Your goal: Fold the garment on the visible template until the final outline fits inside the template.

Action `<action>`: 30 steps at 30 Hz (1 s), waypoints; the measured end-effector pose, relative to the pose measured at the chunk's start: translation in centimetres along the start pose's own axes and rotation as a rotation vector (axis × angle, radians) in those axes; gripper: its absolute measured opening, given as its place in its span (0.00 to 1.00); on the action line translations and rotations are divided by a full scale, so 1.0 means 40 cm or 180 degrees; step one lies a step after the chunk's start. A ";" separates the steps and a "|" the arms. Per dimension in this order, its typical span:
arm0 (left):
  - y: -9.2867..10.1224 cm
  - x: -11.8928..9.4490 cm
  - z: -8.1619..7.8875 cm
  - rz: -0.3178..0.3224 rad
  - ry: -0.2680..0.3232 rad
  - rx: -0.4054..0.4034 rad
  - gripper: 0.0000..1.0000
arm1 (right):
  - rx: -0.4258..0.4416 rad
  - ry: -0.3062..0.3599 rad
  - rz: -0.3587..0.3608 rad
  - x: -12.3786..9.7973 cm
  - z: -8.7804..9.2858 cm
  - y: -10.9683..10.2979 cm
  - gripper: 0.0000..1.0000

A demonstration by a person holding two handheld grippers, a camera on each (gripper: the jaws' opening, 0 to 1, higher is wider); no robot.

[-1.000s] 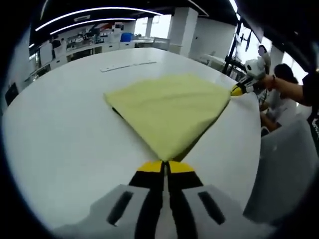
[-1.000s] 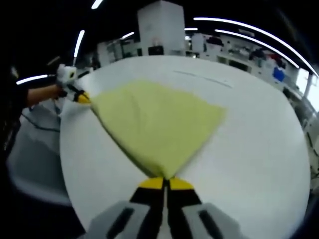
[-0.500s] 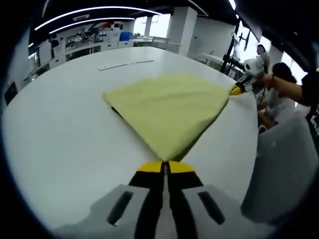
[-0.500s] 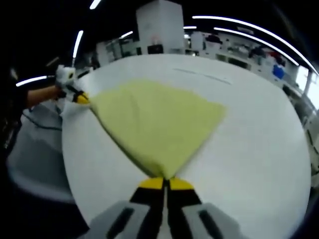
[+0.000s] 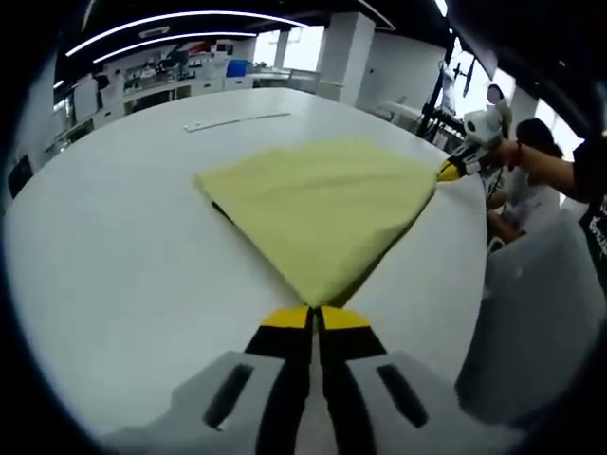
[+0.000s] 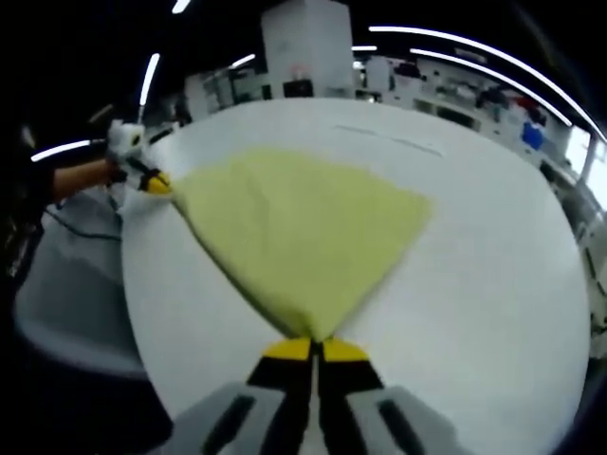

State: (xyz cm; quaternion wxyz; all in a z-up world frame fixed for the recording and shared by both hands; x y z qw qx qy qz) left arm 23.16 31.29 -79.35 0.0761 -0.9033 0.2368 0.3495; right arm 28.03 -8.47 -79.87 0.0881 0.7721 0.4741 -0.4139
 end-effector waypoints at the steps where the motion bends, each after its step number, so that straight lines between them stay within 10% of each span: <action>1: -0.002 0.000 0.001 -0.0003 -0.0013 -0.0029 0.00 | 0.0003 -0.0012 -0.0006 0.001 0.002 -0.001 0.00; 14: -0.013 -0.004 -0.001 -0.0045 0.0012 -0.0189 0.07 | 0.0223 0.0101 0.0028 0.001 0.005 -0.005 0.03; 30: -0.043 -0.031 -0.036 -0.0274 0.0256 -0.0576 0.58 | 0.0105 0.0290 0.0063 -0.002 -0.065 -0.051 0.66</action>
Point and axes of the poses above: the point that each gripper's makers call its tool centre point, and the gripper's own axes: x roughly forward along the fingers, y roughly to its right, z roughly out of its underside, the point moved 5 cm from there along -x, roughly backward along the fingers, and after that the axes turned 13 degrees about -z, right-handed, at the moved point
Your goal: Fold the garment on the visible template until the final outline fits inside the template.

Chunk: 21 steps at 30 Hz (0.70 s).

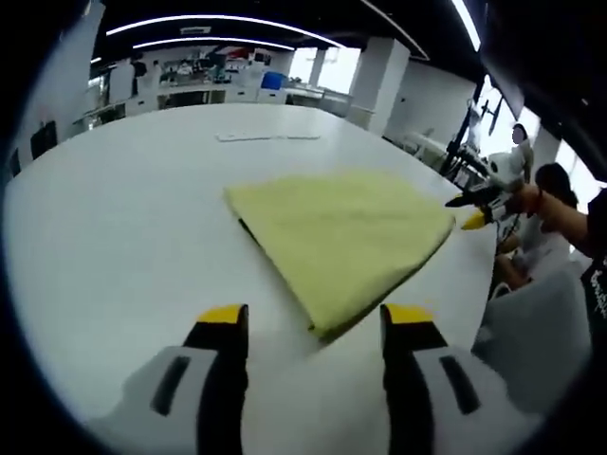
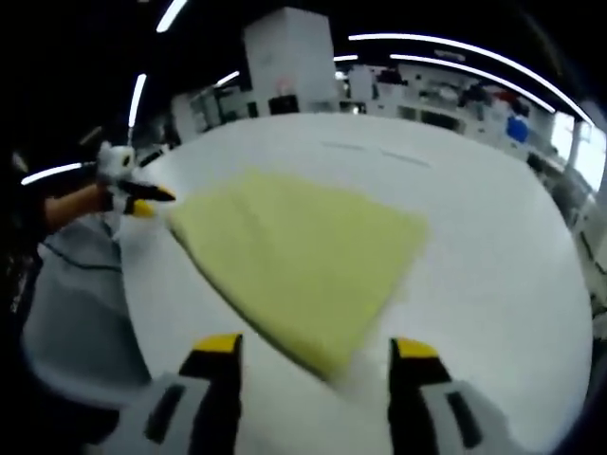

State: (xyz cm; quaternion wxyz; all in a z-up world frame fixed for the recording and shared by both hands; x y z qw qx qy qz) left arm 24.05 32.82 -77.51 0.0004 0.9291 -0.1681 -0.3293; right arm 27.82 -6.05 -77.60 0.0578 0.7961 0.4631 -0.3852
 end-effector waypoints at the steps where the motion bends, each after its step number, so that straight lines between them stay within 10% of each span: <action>1: 0.005 -0.001 -0.002 -0.0003 -0.0002 0.0007 0.62 | -0.0006 0.0002 -0.0008 0.000 -0.005 -0.005 0.69; 11: 0.033 -0.031 -0.014 -0.0039 -0.0030 0.0090 0.85 | -0.0045 0.0075 0.0040 -0.020 -0.063 -0.051 0.99; 21: 0.062 -0.065 -0.018 -0.0033 -0.0035 0.0227 0.95 | -0.0011 0.0250 0.0126 -0.072 -0.087 -0.094 0.99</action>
Point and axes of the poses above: the point that each gripper's makers call its tool centre point, and the gripper's own axes: x roughly forward along the fingers, y roughly to its right, z roughly out of its underside, the point moved 5 cm from there along -x, roughly backward along the fingers, and after that the axes turned 13 degrees about -z, right-handed, at the moved point
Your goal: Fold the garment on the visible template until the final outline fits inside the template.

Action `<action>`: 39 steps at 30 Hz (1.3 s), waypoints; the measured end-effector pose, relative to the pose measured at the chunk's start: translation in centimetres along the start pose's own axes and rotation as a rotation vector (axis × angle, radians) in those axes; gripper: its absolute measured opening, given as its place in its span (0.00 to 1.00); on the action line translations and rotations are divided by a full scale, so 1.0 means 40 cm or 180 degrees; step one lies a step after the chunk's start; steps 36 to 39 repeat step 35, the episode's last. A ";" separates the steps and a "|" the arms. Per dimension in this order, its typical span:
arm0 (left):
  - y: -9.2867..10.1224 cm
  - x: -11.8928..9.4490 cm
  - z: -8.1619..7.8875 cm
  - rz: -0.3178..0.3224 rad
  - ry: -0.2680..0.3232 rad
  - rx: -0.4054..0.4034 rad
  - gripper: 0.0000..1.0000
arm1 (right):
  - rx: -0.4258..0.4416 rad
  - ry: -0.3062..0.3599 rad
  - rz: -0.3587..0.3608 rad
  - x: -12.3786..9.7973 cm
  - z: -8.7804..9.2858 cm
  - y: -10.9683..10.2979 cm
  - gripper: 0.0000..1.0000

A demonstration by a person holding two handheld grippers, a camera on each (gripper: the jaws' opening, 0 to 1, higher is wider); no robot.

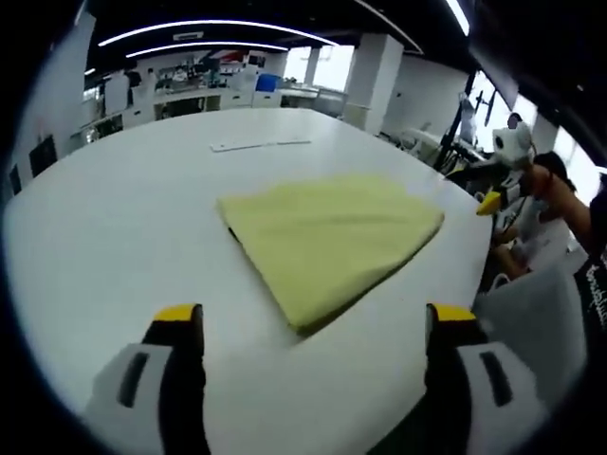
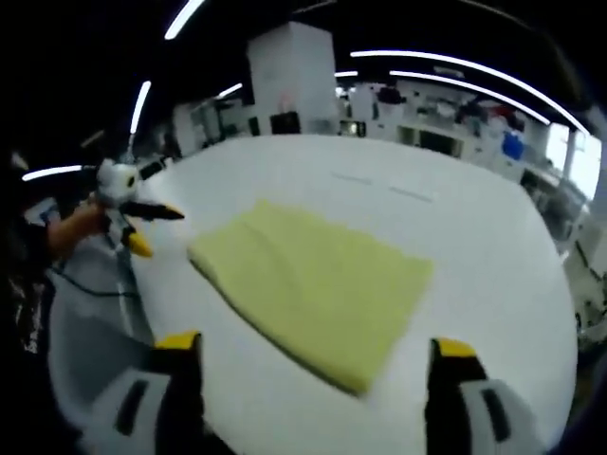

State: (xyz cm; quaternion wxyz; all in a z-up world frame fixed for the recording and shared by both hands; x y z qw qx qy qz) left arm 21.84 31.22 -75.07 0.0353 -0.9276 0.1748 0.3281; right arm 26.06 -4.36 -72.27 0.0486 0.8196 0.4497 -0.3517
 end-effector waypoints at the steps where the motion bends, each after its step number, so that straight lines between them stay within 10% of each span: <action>1: 0.003 -0.004 0.001 -0.0004 -0.0007 0.0000 0.96 | 0.0019 0.0005 0.0018 -0.005 0.000 -0.002 0.99; 39: 0.013 -0.072 0.038 -0.0171 -0.0040 0.0017 0.99 | 0.0206 0.0136 0.0240 -0.056 0.053 -0.054 0.99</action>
Point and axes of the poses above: the point that each gripper's makers call its tool centre point, and the gripper's own axes: x roughly forward along the fingers, y roughly to its right, z roughly out of its underside, the point moved 5 cm from there along -x, roughly backward along the fingers, and after that the axes turned 13 degrees about -z, right-handed, at the moved point
